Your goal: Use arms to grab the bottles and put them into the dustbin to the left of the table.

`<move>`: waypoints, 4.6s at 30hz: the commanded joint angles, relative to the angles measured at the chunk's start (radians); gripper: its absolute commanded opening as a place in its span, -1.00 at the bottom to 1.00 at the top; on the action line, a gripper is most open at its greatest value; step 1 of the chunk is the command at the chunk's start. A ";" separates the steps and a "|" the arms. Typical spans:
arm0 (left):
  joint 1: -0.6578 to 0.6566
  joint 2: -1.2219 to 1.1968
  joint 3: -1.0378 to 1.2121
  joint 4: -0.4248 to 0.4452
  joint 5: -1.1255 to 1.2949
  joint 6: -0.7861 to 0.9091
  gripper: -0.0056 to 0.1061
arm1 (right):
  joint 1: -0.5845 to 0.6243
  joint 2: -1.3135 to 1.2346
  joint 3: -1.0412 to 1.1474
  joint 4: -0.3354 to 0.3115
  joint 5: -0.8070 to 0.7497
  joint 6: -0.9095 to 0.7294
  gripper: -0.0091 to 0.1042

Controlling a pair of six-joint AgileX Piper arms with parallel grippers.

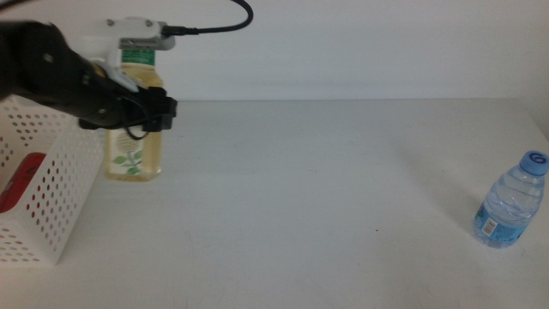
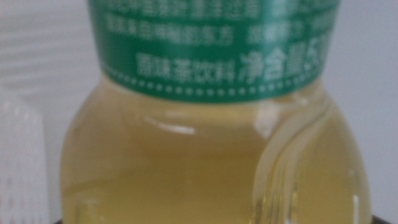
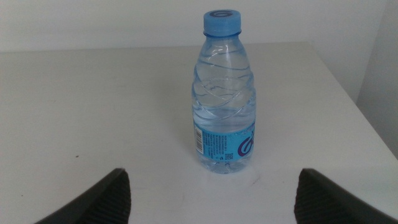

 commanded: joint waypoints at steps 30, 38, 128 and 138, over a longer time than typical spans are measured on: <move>0.438 0.047 -0.440 0.015 0.749 0.151 -0.99 | -0.006 -0.026 -0.007 -0.005 -0.077 -0.009 0.48; 0.512 0.167 -0.497 -0.026 0.760 0.220 -0.99 | -0.006 -0.026 -0.007 -0.005 -0.077 -0.009 0.48; -0.253 -0.976 0.476 -0.121 0.198 0.005 0.72 | -0.006 -0.026 -0.007 -0.005 -0.077 -0.009 0.48; -0.440 -0.975 0.578 -0.089 0.007 -0.014 0.72 | -0.006 -0.026 -0.007 -0.005 -0.077 -0.009 0.48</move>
